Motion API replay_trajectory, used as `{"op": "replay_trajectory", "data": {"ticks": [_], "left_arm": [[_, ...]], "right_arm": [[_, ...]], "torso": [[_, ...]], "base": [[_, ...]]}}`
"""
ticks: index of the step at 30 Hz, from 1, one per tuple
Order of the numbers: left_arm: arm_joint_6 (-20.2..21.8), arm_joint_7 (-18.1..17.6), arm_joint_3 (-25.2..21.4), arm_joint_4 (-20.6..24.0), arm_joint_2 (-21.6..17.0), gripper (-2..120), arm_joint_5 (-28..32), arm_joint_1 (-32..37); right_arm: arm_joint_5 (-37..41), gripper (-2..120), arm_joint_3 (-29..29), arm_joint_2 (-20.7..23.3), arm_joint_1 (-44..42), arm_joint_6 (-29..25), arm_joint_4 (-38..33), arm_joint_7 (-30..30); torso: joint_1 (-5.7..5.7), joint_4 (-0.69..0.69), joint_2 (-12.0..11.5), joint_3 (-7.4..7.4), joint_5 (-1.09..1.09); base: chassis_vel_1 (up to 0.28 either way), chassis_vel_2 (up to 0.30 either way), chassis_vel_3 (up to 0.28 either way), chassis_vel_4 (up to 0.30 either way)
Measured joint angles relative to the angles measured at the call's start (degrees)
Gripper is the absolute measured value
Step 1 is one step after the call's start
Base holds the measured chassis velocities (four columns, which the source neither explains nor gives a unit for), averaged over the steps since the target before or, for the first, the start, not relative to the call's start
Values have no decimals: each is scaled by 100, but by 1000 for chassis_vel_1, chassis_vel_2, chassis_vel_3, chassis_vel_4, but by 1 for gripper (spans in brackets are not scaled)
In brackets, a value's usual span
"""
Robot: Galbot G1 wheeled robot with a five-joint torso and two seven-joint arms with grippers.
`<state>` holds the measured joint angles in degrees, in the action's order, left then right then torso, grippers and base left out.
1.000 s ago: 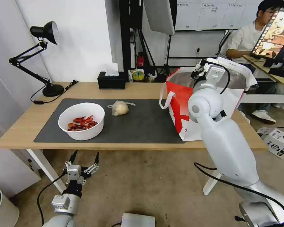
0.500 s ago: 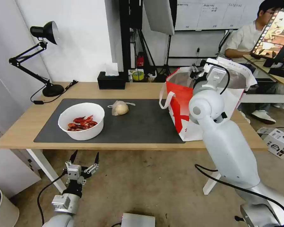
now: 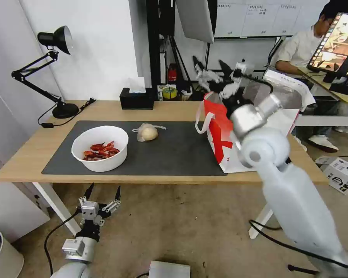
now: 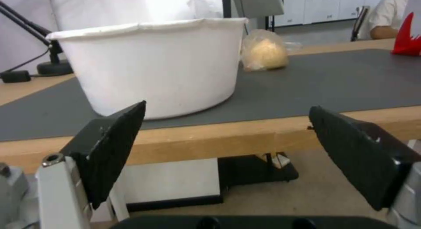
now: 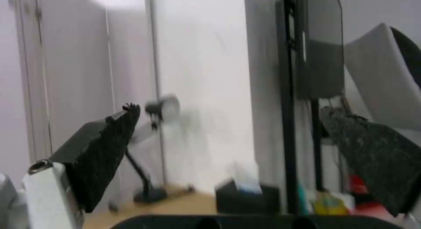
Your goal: Pick up the trash from the table and place it into the takeout bag.
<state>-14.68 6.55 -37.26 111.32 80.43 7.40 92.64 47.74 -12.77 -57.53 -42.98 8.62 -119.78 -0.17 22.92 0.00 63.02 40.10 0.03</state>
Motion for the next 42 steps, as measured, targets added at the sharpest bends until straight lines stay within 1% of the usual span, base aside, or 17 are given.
{"op": "replay_trajectory", "data": {"ticks": [2, 3, 6, 7, 9, 10, 12, 14, 15, 17, 18, 19, 21, 23, 26, 34, 42], "left_arm": [[-5, 0, 2, -2, -10, 100, 1, -4], [-5, 0, 2, -2, -10, 100, 1, -4], [-31, -2, 24, -27, 15, 100, 4, -18], [-31, -2, 24, -27, 15, 100, 4, -18], [-70, 1, 67, -51, 62, 100, 3, -39], [-70, 1, 67, -51, 62, 100, 3, -39], [-87, -2, 70, -51, 77, 100, -1, -41], [-95, 0, 71, -49, 83, 100, -5, -33], [-95, 0, 71, -49, 83, 100, -5, -33], [-98, 1, 67, -44, 86, 100, -6, -21], [-103, 1, 65, -41, 91, 100, -9, -19], [-103, 1, 65, -41, 91, 100, -9, -19], [-107, 0, 60, -28, 113, 100, -13, -12], [-108, 3, 62, -25, 121, 100, -14, -9], [-110, 2, 65, -21, 148, 100, -23, -15], [-119, 2, 66, -39, 176, 100, -26, -27], [-126, 2, 64, -89, 182, 100, -27, -51]], "right_arm": [[-266, 100, -322, 336, -701, 5, -382, -79], [-266, 100, -322, 336, -701, 5, -382, -79], [-774, 100, -694, 577, -1540, 21, -785, 77], [-774, 100, -694, 577, -1540, 21, -785, 77], [-1074, 100, -1054, 664, -2176, 41, -1026, 323], [-1074, 100, -1054, 664, -2176, 41, -1026, 323], [-1402, 100, -1314, 621, -2728, -55, -1106, 436], [-1876, 100, -1545, 478, -3223, -343, -1118, 524], [-1876, 100, -1545, 478, -3223, -343, -1118, 524], [-2227, 100, -1628, 310, -3578, -593, -1110, 655], [-2465, 100, -1634, 188, -3764, -778, -1066, 747], [-2465, 100, -1634, 188, -3764, -778, -1066, 747], [-2878, 99, -1609, -101, -4119, -1079, -941, 884], [-2961, 99, -1574, -180, -4224, -1141, -910, 925], [-3430, 99, -1295, -486, -4639, -1592, -673, 1036], [-3728, 100, -966, -784, -5069, -1984, -215, 1184], [-3857, 100, -884, -849, -5150, -2121, 75, 1219]], "torso": [[0, -1, 0, 0, -2], [0, -1, 0, 0, -2], [0, 0, 0, -1, 0], [0, 0, 0, -1, 0], [0, 0, 1, -1, -5], [0, 0, 1, -1, -5], [0, -1, 0, 0, -1], [-1, 0, 1, -1, -3], [-1, 0, 1, -1, -3], [-1, -1, 1, 0, -3], [-1, 0, 1, 0, -4], [-1, 0, 1, 0, -4], [0, 0, 1, 0, -3], [0, 0, 1, 0, -3], [-1, 1, 1, -1, -4], [-1, 0, 0, 0, -3], [0, 0, 0, 0, -3]], "base": [[0, 0, 0, 0], [0, 0, 0, 0], [0, 0, 0, 0], [0, 0, 0, 0], [0, 0, 0, 0], [0, 0, 0, 0], [0, 0, 0, 0], [0, 0, 0, 0], [0, 0, 0, 0], [0, 0, 0, 0], [0, 0, 0, 0], [0, 0, 0, 0], [0, 0, 0, 0], [0, 0, 0, 0], [0, 0, 0, 0], [0, 0, 0, 0], [0, 0, 0, 0]]}}
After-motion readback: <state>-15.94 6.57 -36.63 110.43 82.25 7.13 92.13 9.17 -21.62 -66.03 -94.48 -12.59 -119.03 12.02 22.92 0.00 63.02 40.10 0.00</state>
